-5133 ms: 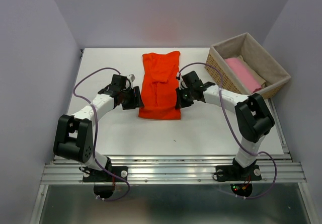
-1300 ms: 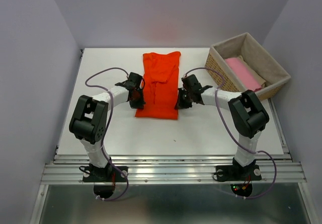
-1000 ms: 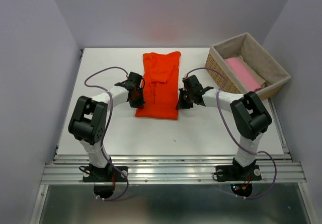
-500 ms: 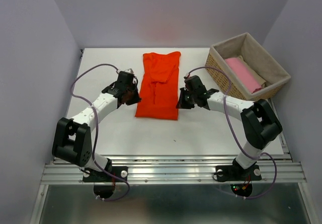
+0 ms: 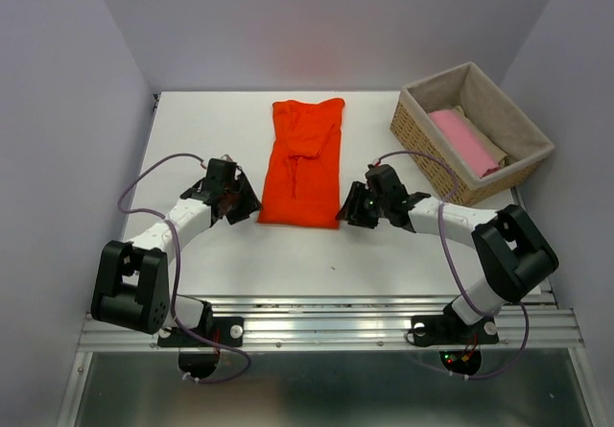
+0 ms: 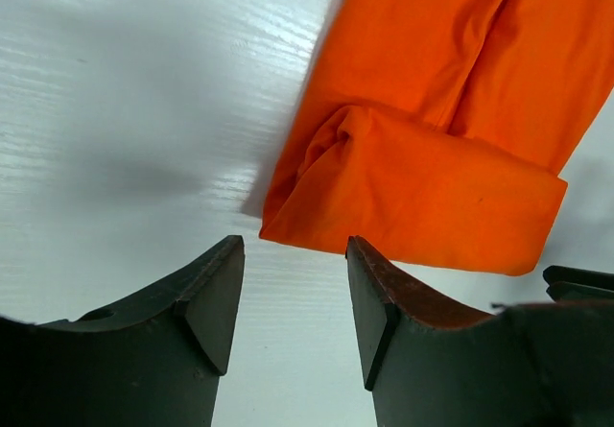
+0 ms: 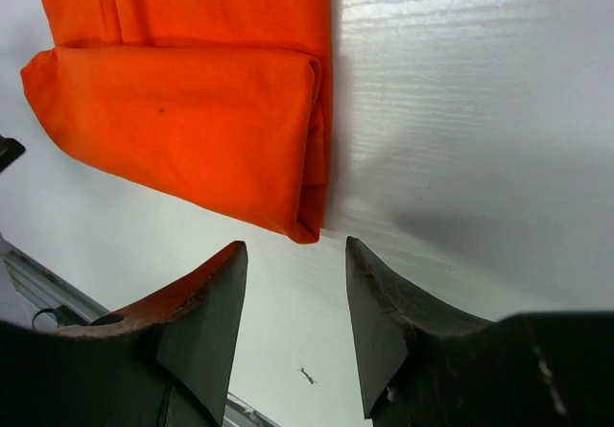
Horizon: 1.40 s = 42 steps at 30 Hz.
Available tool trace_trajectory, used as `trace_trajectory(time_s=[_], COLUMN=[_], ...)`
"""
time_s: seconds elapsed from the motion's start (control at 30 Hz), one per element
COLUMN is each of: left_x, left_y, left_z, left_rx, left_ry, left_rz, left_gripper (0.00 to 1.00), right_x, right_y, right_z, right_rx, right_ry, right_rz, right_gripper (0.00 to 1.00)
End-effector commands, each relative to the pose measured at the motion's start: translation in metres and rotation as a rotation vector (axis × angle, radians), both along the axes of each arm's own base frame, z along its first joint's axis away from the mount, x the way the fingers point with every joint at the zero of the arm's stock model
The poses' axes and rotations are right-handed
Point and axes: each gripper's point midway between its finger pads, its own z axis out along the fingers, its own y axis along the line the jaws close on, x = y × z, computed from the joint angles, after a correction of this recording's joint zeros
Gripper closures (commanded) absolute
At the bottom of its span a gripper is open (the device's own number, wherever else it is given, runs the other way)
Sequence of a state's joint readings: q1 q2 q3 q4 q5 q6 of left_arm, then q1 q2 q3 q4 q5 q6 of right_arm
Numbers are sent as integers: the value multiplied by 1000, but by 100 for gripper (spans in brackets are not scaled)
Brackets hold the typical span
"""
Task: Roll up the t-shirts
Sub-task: Roll the T-shirt to the center of the board.
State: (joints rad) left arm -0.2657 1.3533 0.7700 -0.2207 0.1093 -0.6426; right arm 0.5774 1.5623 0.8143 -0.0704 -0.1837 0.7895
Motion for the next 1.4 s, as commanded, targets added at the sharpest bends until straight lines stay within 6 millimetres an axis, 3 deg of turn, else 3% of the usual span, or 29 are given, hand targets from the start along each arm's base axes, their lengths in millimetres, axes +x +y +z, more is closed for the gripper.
trace_trajectory(time_s=[0.0, 0.33, 0.73, 0.87, 0.97, 1.37], left_x=[1, -5, 1, -1, -5, -13], left_y=[-7, -5, -8, -8, -7, -1], left_z=[-4, -32, -40, -41, -42, -46], left_rx=[-79, -109, -122, -124, -125, -122], left_ry=[-27, 7, 5, 7, 11, 20], left_rz=[1, 33, 38, 36, 39, 79], left_gripper=[42, 52, 66, 62, 51, 58], right_x=[4, -2, -5, -7, -8, -7], right_y=[14, 22, 20, 20, 18, 17], right_z=[9, -11, -24, -28, -29, -33], right_rx=[120, 188, 177, 180, 177, 176], right_ry=[-19, 26, 47, 60, 60, 67], right_rz=[-42, -49, -47, -49, -57, -75], right_gripper=[50, 57, 61, 61, 62, 75])
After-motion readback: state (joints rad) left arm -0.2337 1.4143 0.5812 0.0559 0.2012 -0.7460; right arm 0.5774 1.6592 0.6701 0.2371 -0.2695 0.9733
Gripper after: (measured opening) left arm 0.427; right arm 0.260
